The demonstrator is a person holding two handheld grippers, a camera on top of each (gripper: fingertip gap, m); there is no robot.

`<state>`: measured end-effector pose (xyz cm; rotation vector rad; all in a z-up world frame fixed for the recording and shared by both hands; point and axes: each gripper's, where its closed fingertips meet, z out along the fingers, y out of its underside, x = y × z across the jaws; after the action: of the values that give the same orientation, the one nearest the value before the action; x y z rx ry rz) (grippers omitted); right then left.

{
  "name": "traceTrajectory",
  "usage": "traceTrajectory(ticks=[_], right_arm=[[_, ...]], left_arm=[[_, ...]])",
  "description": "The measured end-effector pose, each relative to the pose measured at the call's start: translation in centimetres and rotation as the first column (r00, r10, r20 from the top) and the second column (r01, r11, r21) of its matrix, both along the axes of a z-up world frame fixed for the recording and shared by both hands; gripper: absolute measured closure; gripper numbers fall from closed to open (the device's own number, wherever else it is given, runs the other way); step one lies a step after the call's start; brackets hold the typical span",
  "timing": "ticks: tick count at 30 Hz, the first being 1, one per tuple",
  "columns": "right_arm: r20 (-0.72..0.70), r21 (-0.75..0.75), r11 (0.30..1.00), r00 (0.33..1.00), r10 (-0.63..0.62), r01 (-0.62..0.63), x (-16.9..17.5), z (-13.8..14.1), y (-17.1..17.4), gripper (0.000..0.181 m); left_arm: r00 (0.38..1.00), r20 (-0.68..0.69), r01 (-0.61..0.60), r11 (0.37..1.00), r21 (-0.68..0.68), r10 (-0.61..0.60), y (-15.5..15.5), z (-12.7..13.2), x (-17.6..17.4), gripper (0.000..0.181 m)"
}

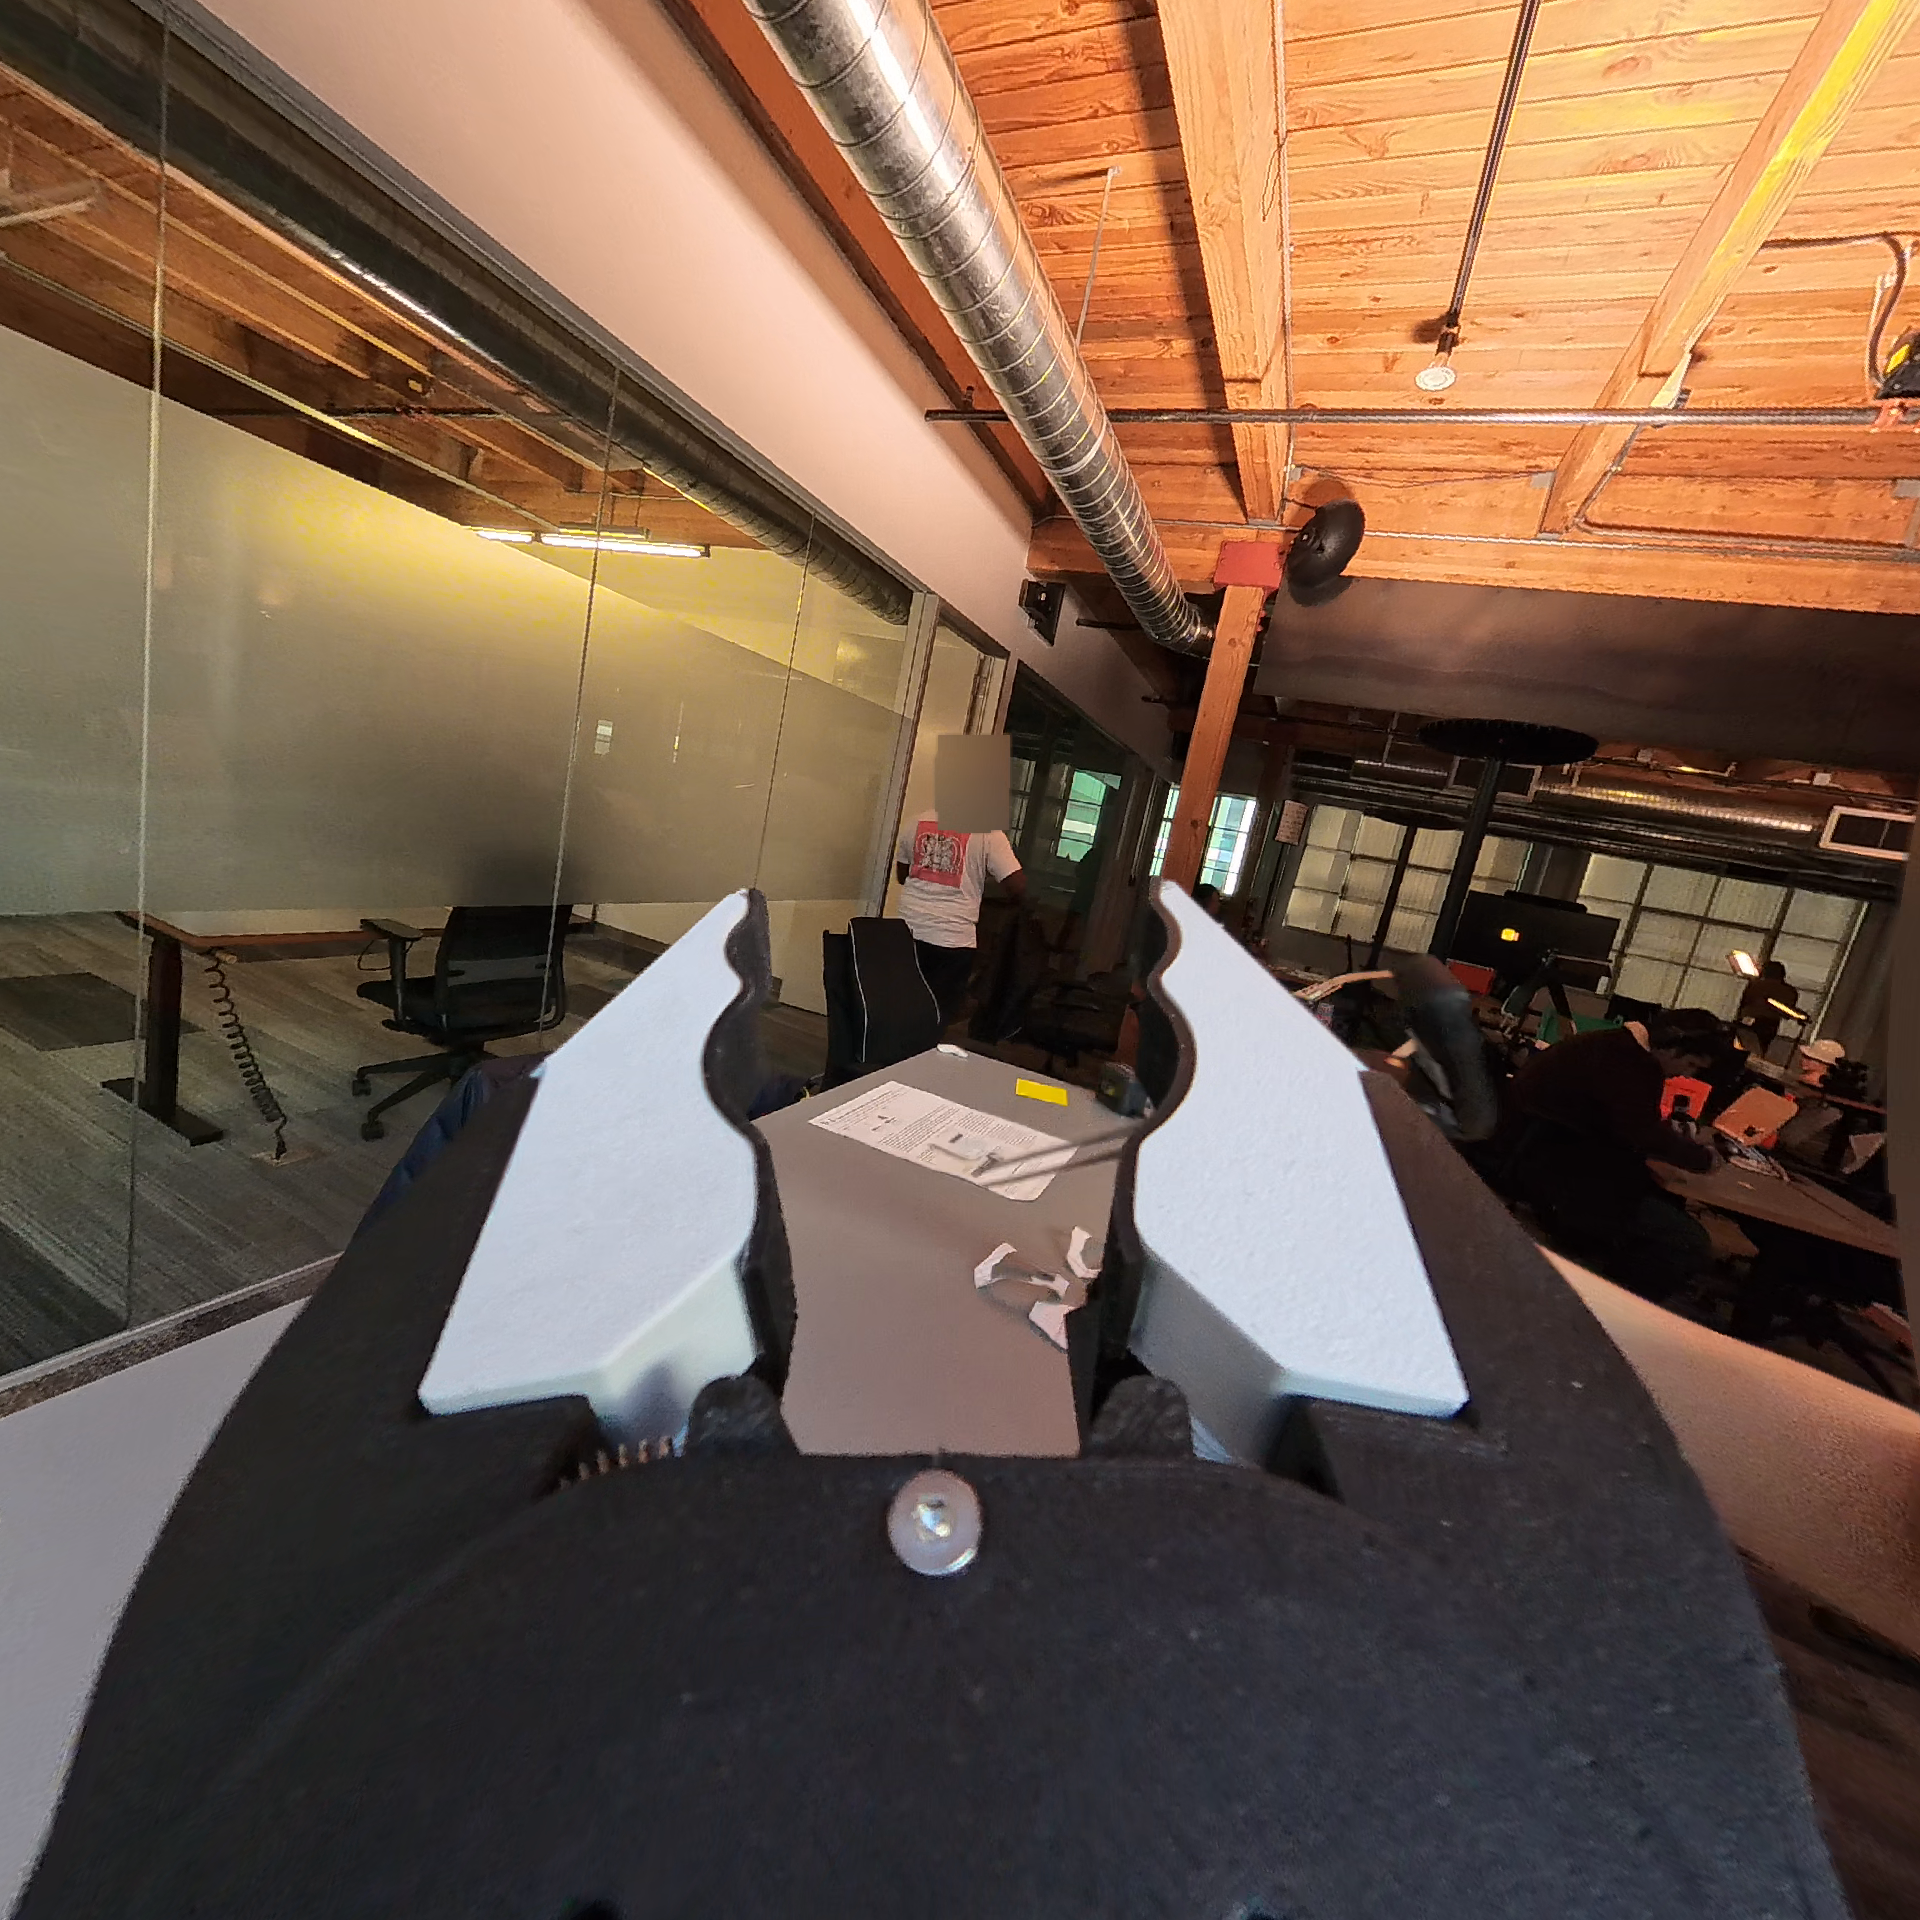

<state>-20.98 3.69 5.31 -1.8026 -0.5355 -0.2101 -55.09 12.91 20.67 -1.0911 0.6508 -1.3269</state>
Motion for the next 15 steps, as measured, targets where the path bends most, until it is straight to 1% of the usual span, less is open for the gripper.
traceTrajectory(ticks=[1,3,5,7,8,10,12,15], right_arm=[[0.051,-0.032,0.998,0.998,-0.048,0.05,1.1,-0.9,-2.7,0.166],[0.119,-0.109,0.988,0.988,-0.095,0.108,2.5,-3.1,-8.1,0.165],[0.13,-0.186,0.968,0.98,-0.147,0.17,3.5,-5.1,-13.1,0.164],[0.144,-0.215,0.945,0.965,-0.22,0.247,4.3,-6.4,-17.5,0.164],[0.135,-0.221,0.94,0.963,-0.234,0.26,4.2,-6.9,-19.4,0.163],[0.13,-0.228,0.94,0.964,-0.23,0.255,3.4,-7.7,-22.6,0.162],[0.178,-0.223,0.935,0.955,-0.237,0.274,3.0,-8.5,-24.9,0.163],[0.274,-0.219,0.927,0.931,-0.242,0.306,2.9,-9.7,-26.7,0.162]], left_arm=[[1.0,0.003,0.006,1.0,-0.002,-0.006,0.0,0.0,0.1,0.111],[1.0,0.001,0.02,1.0,-0.007,-0.02,0.0,-0.1,0.5,0.111],[1.0,-0.009,0.027,1.0,-0.009,-0.027,-0.1,-0.3,1.0,0.111],[0.999,-0.023,0.03,1.0,-0.007,-0.03,-0.2,-0.4,1.6,0.111],[0.999,-0.033,0.031,1.0,-0.005,-0.031,-0.3,-0.4,1.9,0.111],[0.998,-0.054,0.028,1.0,0.002,-0.028,-0.5,-0.6,2.4,0.111],[0.998,-0.063,0.029,1.0,0.008,-0.029,-0.7,-0.6,2.8,0.111],[0.997,-0.07,0.046,0.999,0.015,-0.045,-1.3,-0.5,3.5,0.112]])
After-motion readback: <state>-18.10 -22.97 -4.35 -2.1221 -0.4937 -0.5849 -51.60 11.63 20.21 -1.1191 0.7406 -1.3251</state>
